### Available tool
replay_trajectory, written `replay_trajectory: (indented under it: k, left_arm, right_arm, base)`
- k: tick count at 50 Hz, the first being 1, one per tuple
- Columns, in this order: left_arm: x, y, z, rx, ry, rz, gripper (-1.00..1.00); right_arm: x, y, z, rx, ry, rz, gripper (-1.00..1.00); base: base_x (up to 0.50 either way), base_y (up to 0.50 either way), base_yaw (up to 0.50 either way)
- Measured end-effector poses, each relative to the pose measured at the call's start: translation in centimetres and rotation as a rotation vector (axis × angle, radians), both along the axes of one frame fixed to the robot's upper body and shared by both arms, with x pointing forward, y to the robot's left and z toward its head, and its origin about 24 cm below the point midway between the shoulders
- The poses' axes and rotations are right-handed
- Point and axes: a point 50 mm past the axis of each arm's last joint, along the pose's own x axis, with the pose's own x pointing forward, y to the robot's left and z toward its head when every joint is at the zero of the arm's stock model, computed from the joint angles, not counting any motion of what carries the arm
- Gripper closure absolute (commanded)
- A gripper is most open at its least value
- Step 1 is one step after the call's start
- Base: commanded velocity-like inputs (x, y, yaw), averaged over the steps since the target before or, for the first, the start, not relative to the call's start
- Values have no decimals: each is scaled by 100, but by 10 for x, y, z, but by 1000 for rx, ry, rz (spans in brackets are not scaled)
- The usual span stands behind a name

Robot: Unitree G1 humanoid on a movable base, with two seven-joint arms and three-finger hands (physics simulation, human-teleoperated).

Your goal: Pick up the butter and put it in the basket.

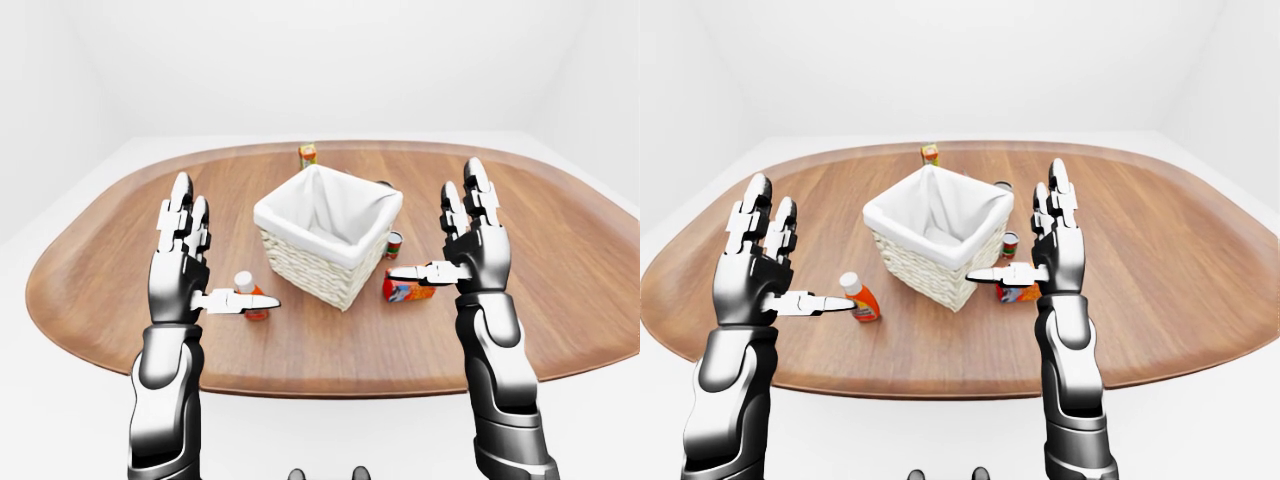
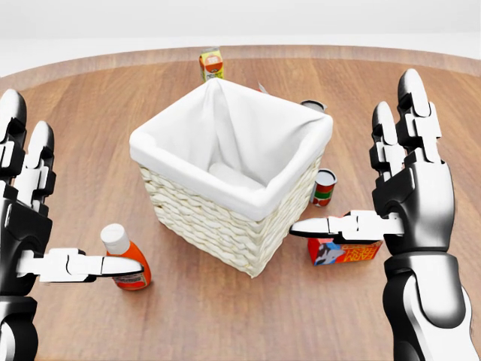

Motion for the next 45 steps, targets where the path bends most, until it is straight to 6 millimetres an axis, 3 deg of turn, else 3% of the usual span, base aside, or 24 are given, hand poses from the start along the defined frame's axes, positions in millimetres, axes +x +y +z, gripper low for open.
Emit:
replay_trajectory:
  k: [36, 45]
  left_arm:
    - [-1, 0, -2, -12, 5, 3, -100]
    - [-1, 0, -2, -15, 8, 3, -100]
  right_arm:
    - [0, 2, -4, -27, 15, 5, -100]
    - [0, 2, -6, -36, 24, 2, -100]
  base:
    - [23, 2, 0]
    - [3, 0, 0]
